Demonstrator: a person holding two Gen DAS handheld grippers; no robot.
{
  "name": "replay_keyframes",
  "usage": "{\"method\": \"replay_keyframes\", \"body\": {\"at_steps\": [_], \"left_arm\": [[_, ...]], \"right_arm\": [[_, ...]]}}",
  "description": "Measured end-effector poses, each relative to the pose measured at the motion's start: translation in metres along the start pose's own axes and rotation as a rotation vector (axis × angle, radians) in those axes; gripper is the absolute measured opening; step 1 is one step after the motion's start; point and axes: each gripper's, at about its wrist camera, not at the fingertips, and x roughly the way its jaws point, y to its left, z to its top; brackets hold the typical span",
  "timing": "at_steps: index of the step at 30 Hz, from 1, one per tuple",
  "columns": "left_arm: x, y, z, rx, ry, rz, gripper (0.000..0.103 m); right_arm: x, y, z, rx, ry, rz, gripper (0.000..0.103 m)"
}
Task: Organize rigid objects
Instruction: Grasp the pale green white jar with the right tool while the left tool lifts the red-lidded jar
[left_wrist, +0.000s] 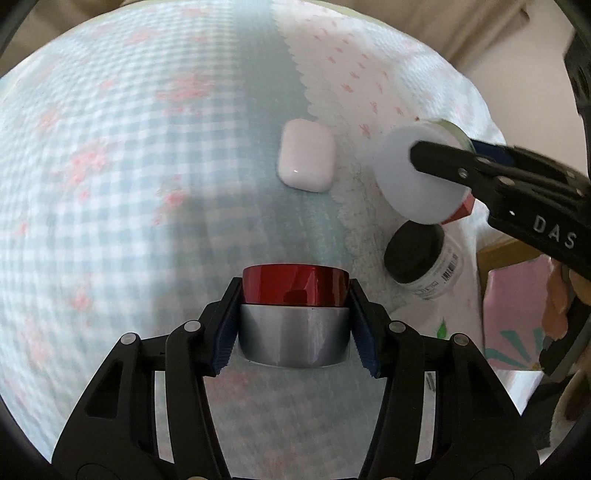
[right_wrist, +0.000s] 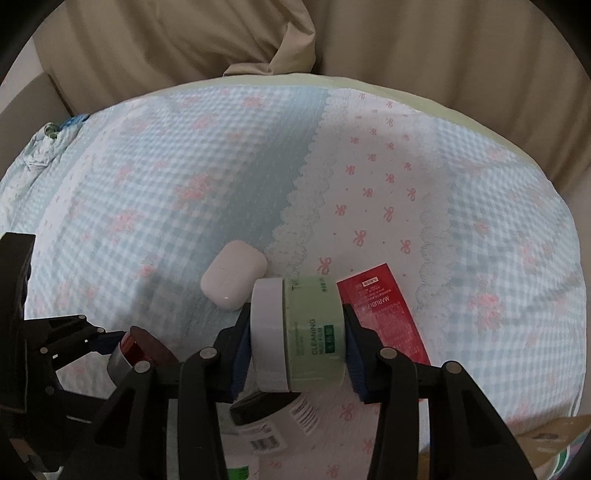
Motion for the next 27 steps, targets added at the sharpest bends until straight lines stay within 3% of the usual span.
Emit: {"method": "replay_keyframes", "body": {"at_steps": [8, 14, 18, 27], "left_arm": [[-0.071, -0.001, -0.003, -0.025, -0.069, 0.0, 0.051], [-0.149, -0.024, -0.017, -0.038, -0.109, -0.006, 0.051], [-0.192, -0.05, -0.021, -0.013, -0.111, -0.027, 0.051], [-0.24, -0.123, -0.029, 0.06, -0.143, -0.059, 0.051]], "right_arm": [[-0.055, 0.014, -0.005, 0.038, -0.033, -0.007, 0.041], [-0.133, 0.023, -0.019, 0.106, -0.05, -0.005, 0.041], [-0.181, 0.024, -0.033, 0.165, -0.026, -0.003, 0.041], [-0.264, -0.011, -0.085, 0.32, -0.022, -0.032, 0.041]]}}
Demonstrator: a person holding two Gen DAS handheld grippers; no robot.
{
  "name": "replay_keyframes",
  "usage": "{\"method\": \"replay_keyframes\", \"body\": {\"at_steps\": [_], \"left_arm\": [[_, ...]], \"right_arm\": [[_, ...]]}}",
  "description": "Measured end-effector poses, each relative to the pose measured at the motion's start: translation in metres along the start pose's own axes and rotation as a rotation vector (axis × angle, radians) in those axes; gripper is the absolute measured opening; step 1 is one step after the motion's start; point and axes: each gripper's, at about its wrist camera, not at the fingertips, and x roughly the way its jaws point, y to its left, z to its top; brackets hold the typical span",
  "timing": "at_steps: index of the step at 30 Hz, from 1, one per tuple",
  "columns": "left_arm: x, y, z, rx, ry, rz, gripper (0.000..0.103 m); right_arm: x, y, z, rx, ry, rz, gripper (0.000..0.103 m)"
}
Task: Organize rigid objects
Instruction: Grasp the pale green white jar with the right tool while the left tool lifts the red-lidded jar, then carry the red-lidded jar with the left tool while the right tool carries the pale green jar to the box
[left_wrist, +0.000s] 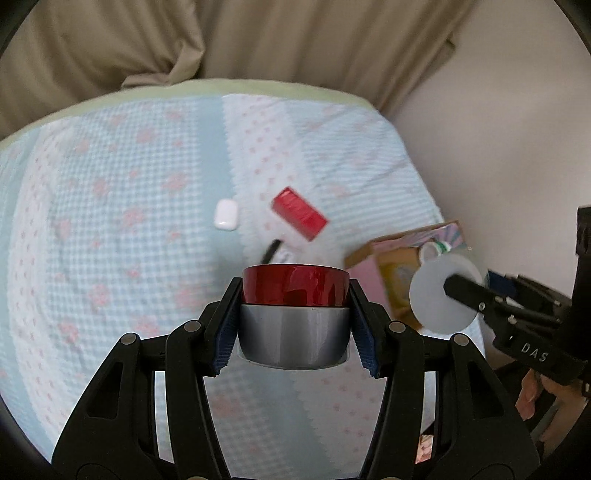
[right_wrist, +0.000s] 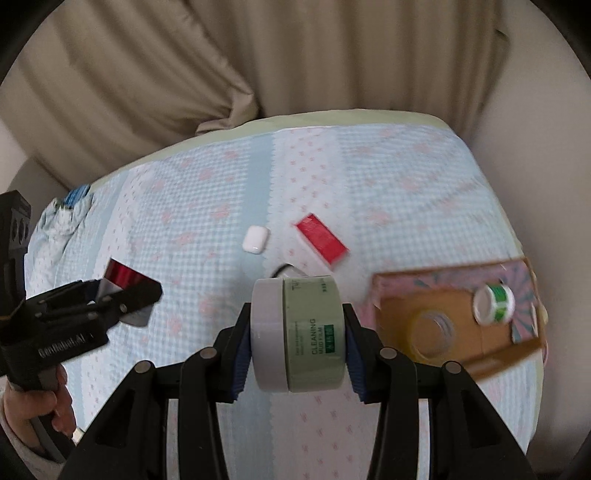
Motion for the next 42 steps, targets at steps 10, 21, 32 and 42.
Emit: {"method": "replay_keyframes", "body": {"at_steps": [10, 21, 32, 42], "left_arm": [[0.017, -0.111, -0.013, -0.035, -0.016, -0.019, 0.051], [0.096, -0.196, -0.013, -0.071, 0.057, -0.012, 0.051], [0.2, -0.235, 0.003, -0.004, 0.197, 0.003, 0.051], [0.298, -0.256, 0.016, 0.115, 0.294, -0.002, 0.051]], "right_arm": [[-0.052, -0.117, -0.023, 0.041, -0.002, -0.029, 0.041], [-0.031, -0.246, -0.036, 0.09, 0.081, -0.01, 0.041], [0.029, -0.314, -0.042, 0.221, 0.134, 0.038, 0.041], [0.068, -0.317, -0.053, 0.171, 0.069, 0.085, 0.041]]}}
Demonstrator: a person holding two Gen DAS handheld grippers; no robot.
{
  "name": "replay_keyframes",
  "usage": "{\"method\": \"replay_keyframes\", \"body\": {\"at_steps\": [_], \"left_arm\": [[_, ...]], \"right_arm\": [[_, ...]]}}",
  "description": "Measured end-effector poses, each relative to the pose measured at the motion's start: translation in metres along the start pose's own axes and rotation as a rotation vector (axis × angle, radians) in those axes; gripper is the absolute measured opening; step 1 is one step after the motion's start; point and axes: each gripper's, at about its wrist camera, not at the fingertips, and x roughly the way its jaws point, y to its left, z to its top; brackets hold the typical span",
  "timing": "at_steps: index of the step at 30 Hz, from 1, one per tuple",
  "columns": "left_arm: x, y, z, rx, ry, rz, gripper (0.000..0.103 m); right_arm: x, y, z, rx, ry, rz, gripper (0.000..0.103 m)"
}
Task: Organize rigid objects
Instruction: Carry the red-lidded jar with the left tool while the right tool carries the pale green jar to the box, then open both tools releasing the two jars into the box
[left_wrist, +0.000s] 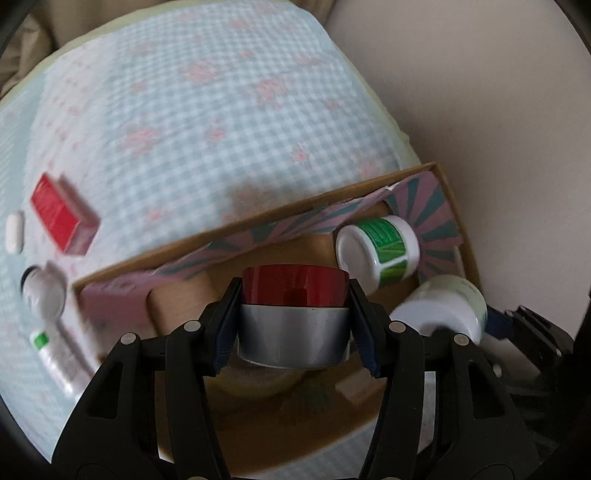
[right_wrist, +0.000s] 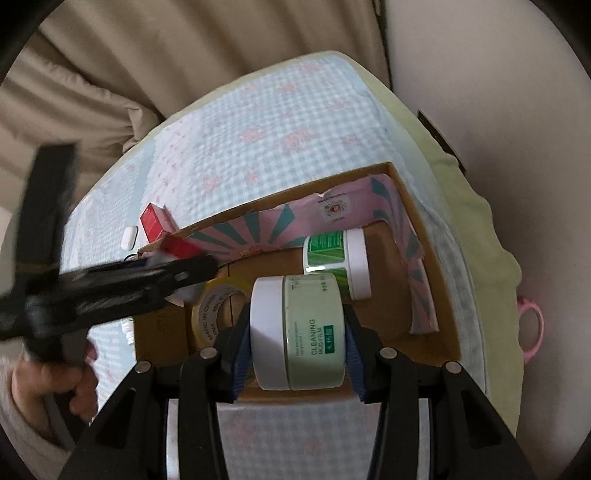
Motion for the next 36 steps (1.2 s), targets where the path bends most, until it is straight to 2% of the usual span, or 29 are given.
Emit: {"method": "replay_keyframes", "body": {"at_steps": [8, 10, 11, 12, 13, 14, 16, 20, 25, 36], "left_arm": [[0.011, -0.001, 0.011, 0.036, 0.025, 0.0, 0.051], [0.008, -0.001, 0.014, 0.032, 0.022, -0.029, 0.069], [0.005, -0.002, 0.015, 0.033, 0.017, -0.048, 0.101], [0.0, -0.003, 0.016, 0.042, 0.002, -0.045, 0.103], [-0.004, -0.004, 0.016, 0.055, -0.005, -0.028, 0.103], [-0.006, -0.005, 0.016, 0.069, -0.004, -0.009, 0.103], [-0.013, -0.003, 0.014, 0.081, -0.012, 0.017, 0.103], [-0.029, 0.013, 0.001, 0.05, -0.021, 0.041, 0.103], [-0.04, 0.03, -0.014, 0.0, -0.028, 0.051, 0.103], [-0.087, 0.026, -0.042, -0.019, -0.096, 0.06, 0.103]], "right_arm": [[0.018, 0.0, -0.003, -0.066, 0.001, 0.001, 0.041], [0.022, 0.003, -0.002, -0.091, 0.017, 0.01, 0.041], [0.023, 0.004, -0.003, -0.102, 0.02, 0.009, 0.041], [0.023, 0.007, -0.003, -0.113, 0.017, 0.018, 0.043], [0.022, 0.009, -0.004, -0.122, 0.006, 0.031, 0.052], [0.02, 0.011, -0.005, -0.132, -0.006, 0.029, 0.076], [0.018, 0.016, -0.007, -0.153, -0.005, -0.007, 0.103], [0.02, 0.022, -0.017, -0.194, 0.013, -0.038, 0.103], [0.021, 0.023, -0.021, -0.183, 0.025, -0.032, 0.103], [-0.003, 0.025, -0.013, -0.154, -0.035, -0.042, 0.103]]}}
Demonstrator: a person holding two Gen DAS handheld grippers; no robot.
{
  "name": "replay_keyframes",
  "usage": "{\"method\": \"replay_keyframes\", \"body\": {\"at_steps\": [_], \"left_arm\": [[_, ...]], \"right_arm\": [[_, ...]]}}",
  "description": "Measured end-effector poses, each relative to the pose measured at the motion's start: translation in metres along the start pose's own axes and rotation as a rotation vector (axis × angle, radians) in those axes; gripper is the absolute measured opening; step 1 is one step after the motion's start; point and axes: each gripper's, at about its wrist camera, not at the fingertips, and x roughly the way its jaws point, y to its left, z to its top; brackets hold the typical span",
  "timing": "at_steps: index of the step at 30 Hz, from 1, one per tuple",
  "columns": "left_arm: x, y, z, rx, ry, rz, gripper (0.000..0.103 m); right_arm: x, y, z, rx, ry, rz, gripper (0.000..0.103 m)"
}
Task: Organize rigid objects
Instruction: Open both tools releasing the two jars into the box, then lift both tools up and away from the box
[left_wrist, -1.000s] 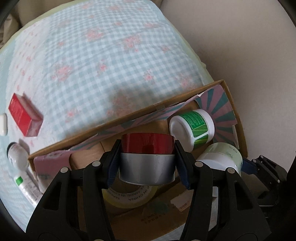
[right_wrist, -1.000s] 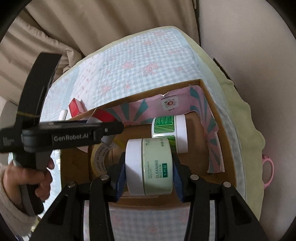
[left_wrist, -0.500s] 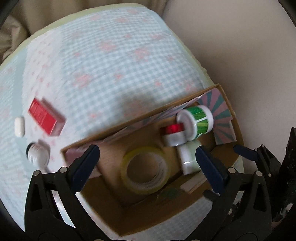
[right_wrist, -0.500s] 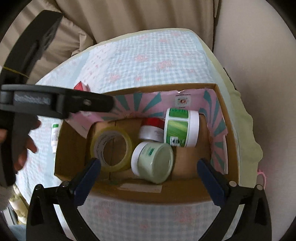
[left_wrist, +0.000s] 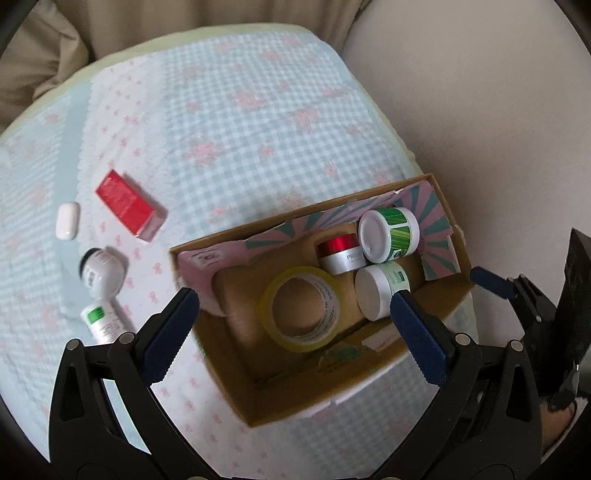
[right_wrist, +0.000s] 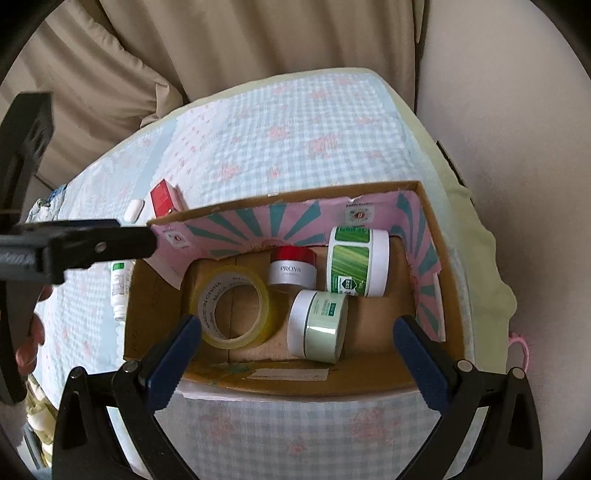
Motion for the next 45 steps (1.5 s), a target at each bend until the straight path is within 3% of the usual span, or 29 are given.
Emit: {"method": "replay_keyframes", "body": {"at_steps": [9, 16, 23, 30, 37, 45], "left_arm": [[-0.084, 0.03, -0.042, -0.071, -0.078, 0.075, 0.103], [-0.156, 0.072, -0.08, -0.141, -0.132, 0.153, 0.103], [-0.209, 0.119, -0.113, -0.169, -0.188, 0.234, 0.103], [-0.255, 0.171, -0.135, -0.13, -0.259, 0.312, 0.103], [-0.284, 0.234, -0.142, -0.138, -0.285, 0.245, 0.103], [-0.294, 0.293, -0.137, -0.078, -0.275, 0.203, 0.103]], "right_arm": [[-0.036, 0.023, 0.0, -0.047, -0.042, -0.055, 0.103], [-0.076, 0.056, 0.003, -0.051, -0.067, -0.02, 0.103], [-0.105, 0.117, 0.004, -0.144, -0.066, -0.076, 0.103], [-0.132, 0.176, -0.007, -0.086, -0.098, -0.081, 0.103], [-0.14, 0.242, -0.01, -0.047, -0.128, -0.089, 0.103], [-0.136, 0.314, -0.013, -0.017, -0.14, -0.124, 0.103]]}}
